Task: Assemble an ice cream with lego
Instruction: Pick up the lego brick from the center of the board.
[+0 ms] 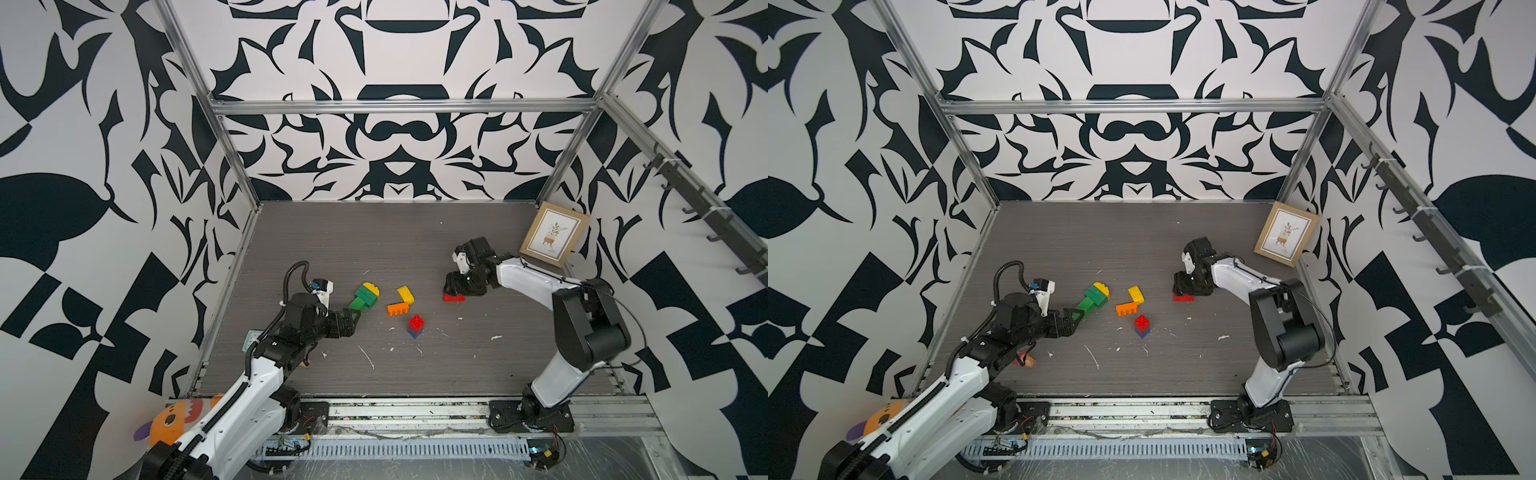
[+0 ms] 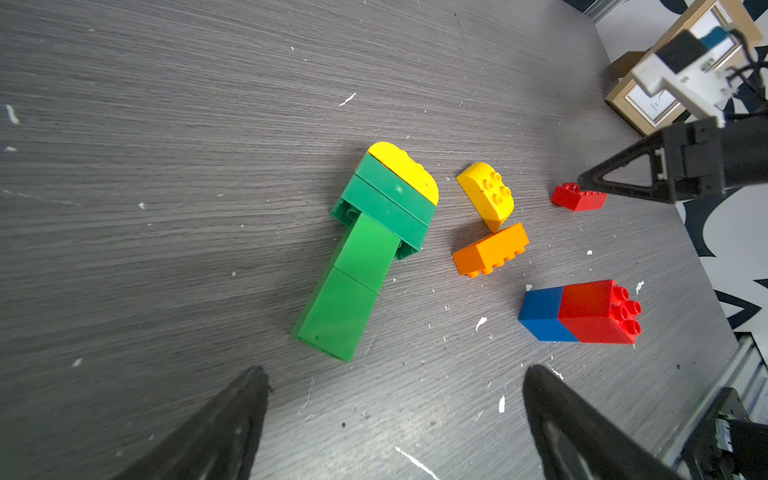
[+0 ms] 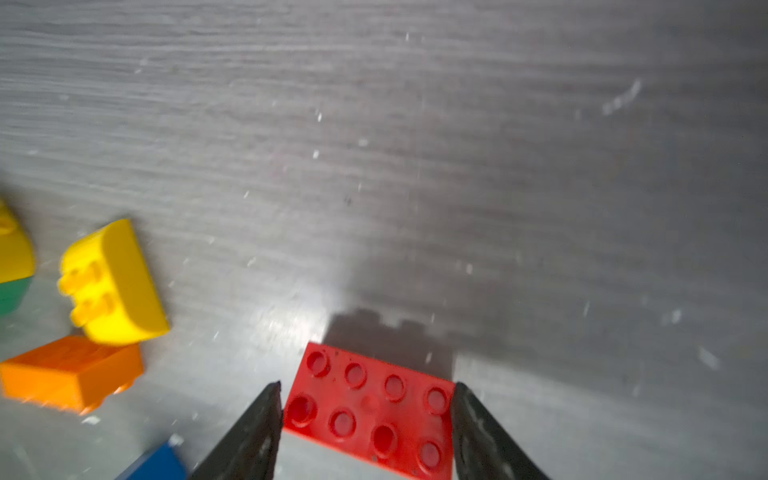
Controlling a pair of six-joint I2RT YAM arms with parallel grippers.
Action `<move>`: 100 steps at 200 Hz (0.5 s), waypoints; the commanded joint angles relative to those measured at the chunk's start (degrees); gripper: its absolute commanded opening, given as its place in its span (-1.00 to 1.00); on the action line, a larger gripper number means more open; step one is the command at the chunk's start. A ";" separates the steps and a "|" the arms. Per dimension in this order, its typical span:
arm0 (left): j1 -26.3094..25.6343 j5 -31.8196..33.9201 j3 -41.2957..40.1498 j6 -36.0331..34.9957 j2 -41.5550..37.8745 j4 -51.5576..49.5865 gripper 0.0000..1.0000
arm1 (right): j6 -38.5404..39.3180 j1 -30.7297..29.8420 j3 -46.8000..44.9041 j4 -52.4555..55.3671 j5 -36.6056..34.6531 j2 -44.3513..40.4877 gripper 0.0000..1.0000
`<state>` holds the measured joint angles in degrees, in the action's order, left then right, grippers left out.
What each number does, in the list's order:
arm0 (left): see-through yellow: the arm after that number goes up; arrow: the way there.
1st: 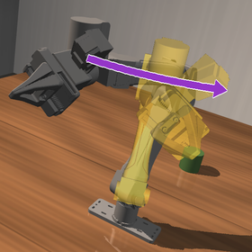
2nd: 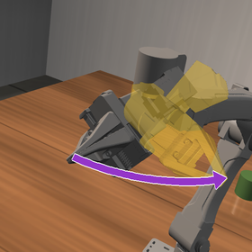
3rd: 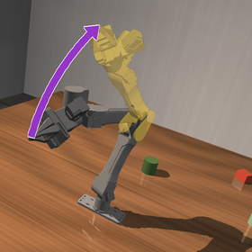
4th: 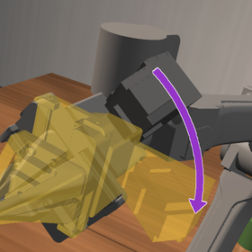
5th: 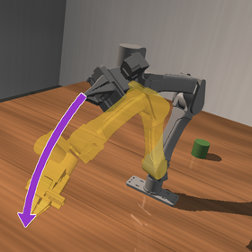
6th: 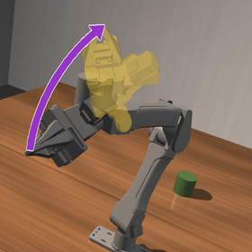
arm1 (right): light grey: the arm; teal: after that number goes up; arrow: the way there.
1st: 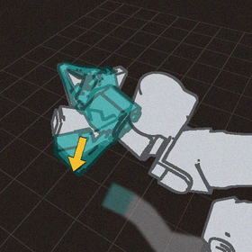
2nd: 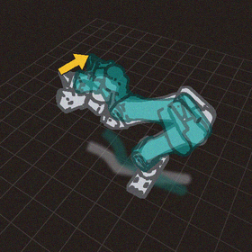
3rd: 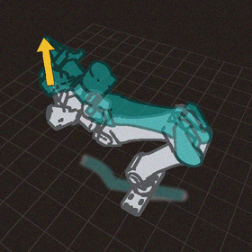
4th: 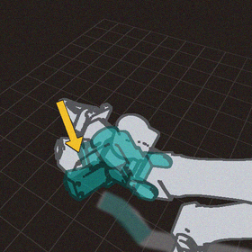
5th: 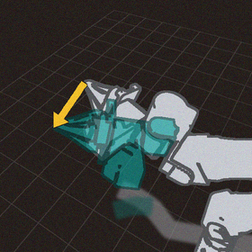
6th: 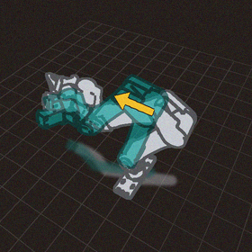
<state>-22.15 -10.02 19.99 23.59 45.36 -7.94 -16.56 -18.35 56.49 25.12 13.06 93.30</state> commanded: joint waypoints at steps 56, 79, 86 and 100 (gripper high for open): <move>-0.06 -0.08 -0.52 0.18 0.34 0.03 0.99 | -2.11 -4.50 -6.97 5.18 -6.24 -14.98 0.39; -0.08 -0.21 -0.52 0.14 0.34 0.12 0.99 | -2.00 -4.18 -4.86 4.08 -9.00 -12.07 0.45; -0.08 -0.25 -0.54 0.18 0.27 0.12 0.99 | -1.52 -4.15 -4.02 3.32 -8.22 -10.86 0.45; -0.08 -0.26 -0.65 0.18 0.16 0.12 0.99 | -0.65 -4.15 -2.93 -0.22 -6.99 -8.81 0.46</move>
<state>-22.15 -10.07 19.99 23.59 45.78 -7.94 -18.96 -22.76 50.02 28.32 7.66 82.17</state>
